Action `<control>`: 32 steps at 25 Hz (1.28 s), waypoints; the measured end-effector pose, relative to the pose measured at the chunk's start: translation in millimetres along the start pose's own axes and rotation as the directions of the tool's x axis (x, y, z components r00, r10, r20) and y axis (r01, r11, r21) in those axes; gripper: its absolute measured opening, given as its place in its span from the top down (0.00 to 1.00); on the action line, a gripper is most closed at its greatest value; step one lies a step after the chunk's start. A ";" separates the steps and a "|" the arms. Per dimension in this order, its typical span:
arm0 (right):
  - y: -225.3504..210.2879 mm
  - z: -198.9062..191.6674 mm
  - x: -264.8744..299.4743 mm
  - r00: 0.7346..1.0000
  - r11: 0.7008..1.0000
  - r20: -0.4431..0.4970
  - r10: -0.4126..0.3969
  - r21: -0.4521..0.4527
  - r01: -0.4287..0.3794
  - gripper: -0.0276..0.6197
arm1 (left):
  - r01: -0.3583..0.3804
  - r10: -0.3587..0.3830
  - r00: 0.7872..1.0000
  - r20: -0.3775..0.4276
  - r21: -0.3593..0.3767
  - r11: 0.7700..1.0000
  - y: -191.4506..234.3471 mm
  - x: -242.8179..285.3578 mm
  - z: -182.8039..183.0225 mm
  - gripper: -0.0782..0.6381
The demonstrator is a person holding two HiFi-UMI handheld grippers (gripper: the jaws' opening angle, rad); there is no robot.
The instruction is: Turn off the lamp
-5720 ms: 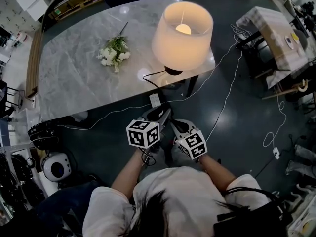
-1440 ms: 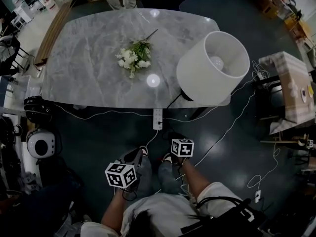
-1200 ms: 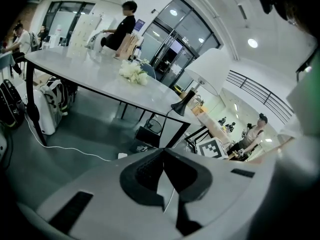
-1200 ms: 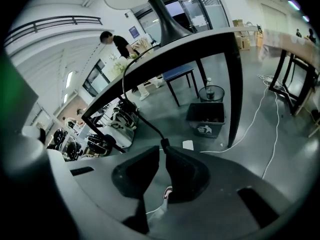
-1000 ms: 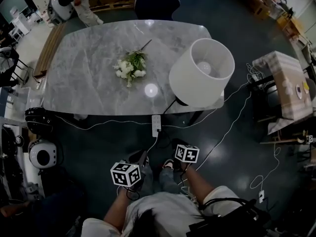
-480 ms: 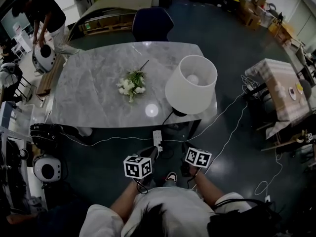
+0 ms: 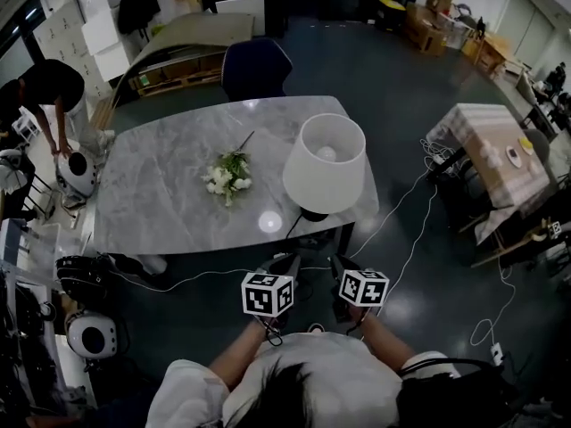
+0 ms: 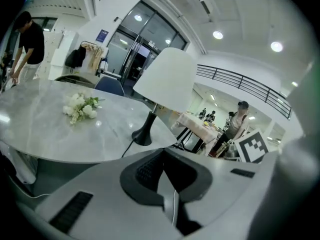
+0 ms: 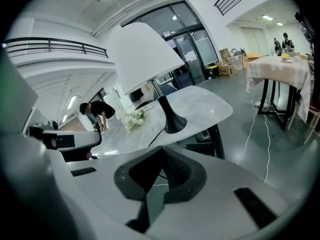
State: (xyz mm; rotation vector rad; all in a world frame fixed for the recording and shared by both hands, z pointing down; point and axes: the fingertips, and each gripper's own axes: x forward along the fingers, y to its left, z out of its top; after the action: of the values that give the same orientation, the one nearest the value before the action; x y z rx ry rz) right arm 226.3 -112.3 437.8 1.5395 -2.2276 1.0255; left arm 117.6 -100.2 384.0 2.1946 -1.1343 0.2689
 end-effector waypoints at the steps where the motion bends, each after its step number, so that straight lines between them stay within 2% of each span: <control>1: 0.3 0.8 -1.1 1.000 1.000 0.004 -0.002 0.002 0.002 0.95 | 0.007 -0.007 1.000 -0.001 0.009 1.000 -2.9 2.6 3.1 0.88; 6: 5.5 7.6 -10.8 1.000 1.000 0.022 -0.012 -0.005 0.012 0.95 | 0.027 -0.026 1.000 -0.011 0.054 0.998 -13.3 10.5 12.6 0.88; 12: 4.1 13.4 -15.4 0.999 0.999 0.038 -0.035 -0.007 0.036 0.95 | 0.001 -0.001 1.000 -0.006 0.088 0.996 -13.8 15.1 16.3 0.88; 21: 8.1 14.6 -19.7 0.998 0.999 0.046 -0.041 -0.031 0.042 0.96 | -0.015 0.016 1.000 -0.015 0.085 0.996 -16.4 18.1 8.4 0.88; 28: 17.0 17.9 -23.3 0.997 0.992 0.048 -0.068 -0.101 0.072 0.96 | -0.024 0.027 0.999 -0.023 0.113 0.993 -19.9 15.5 4.5 0.88; 32: 16.0 19.5 -27.0 0.996 0.993 0.055 -0.070 -0.088 0.074 0.96 | -0.024 0.027 0.999 -0.027 0.105 0.994 -22.3 15.4 0.6 0.88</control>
State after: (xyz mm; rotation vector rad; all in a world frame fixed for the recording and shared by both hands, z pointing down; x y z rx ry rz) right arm 226.8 -102.7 402.1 1.6119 -2.2022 0.8619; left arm 144.4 -101.2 380.4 2.2612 -1.1569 0.3777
